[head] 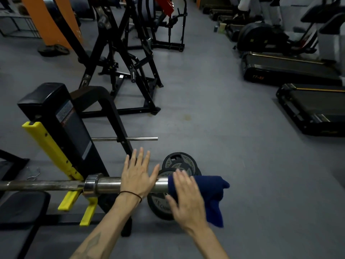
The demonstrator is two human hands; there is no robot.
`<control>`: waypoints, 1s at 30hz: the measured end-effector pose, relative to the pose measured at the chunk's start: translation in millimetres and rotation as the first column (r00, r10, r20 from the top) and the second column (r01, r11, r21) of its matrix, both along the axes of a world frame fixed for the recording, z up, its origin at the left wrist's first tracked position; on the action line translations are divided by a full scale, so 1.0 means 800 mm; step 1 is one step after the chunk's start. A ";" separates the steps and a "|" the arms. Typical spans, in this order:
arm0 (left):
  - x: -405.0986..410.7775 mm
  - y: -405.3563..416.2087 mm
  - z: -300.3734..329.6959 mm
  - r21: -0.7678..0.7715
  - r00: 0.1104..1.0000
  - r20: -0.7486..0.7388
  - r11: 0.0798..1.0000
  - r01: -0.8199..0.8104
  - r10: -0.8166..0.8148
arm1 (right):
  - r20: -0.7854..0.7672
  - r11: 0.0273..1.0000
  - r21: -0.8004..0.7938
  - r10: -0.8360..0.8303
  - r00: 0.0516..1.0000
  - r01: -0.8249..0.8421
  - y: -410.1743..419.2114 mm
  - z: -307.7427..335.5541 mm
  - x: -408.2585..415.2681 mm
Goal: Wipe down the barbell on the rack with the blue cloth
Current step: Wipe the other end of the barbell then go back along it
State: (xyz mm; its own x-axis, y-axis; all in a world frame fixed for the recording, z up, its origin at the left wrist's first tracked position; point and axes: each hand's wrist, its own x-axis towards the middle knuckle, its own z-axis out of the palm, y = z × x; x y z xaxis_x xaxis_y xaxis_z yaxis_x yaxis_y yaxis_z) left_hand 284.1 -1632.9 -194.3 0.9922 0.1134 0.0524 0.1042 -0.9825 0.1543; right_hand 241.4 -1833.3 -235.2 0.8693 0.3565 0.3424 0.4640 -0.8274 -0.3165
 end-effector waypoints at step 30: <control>-0.040 0.043 -0.008 -0.004 0.996 0.075 0.998 -0.055 0.055 | 0.036 0.963 0.113 -0.251 0.967 0.246 -0.065 0.000 0.009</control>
State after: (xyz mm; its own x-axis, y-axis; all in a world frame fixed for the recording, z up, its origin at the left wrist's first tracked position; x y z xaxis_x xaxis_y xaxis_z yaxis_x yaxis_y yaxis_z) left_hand 252.1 -1598.4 -200.8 0.9777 0.1679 0.1260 0.1461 -0.9753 0.1656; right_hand 248.4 -1885.4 -235.1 0.9067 0.0907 0.4118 0.2657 -0.8812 -0.3909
